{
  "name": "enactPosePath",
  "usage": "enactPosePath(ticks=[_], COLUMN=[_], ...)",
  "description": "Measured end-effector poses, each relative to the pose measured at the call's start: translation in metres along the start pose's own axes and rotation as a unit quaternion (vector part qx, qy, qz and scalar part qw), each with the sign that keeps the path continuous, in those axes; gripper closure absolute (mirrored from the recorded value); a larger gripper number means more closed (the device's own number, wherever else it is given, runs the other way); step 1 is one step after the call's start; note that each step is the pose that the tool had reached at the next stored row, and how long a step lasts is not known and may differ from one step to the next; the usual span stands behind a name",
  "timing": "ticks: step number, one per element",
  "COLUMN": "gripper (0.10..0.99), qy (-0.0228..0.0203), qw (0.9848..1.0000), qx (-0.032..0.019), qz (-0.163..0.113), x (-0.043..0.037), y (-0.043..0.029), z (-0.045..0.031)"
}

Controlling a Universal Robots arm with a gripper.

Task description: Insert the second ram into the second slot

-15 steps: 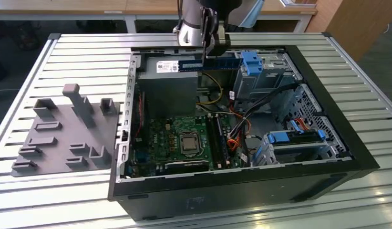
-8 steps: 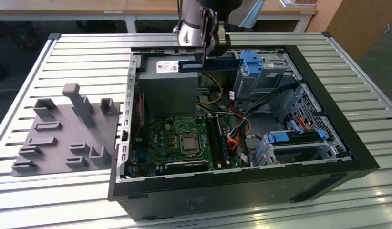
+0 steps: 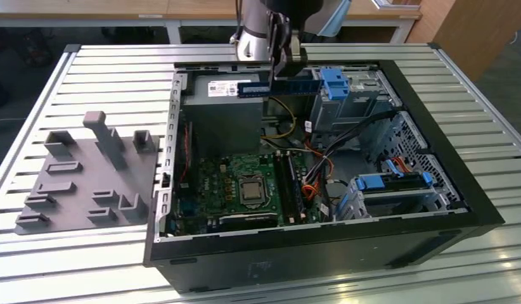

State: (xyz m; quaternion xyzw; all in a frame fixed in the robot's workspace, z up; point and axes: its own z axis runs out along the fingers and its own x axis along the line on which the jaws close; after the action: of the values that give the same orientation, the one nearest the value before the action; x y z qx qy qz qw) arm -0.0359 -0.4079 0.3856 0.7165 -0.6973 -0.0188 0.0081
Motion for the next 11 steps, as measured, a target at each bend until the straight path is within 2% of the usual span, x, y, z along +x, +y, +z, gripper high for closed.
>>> enactPosePath(ticks=[11], gripper=[0.949], qy=[0.0002], qw=[1.0], qx=[0.0], qz=[0.0], x=[0.0072], y=[0.0002], z=[-0.0001])
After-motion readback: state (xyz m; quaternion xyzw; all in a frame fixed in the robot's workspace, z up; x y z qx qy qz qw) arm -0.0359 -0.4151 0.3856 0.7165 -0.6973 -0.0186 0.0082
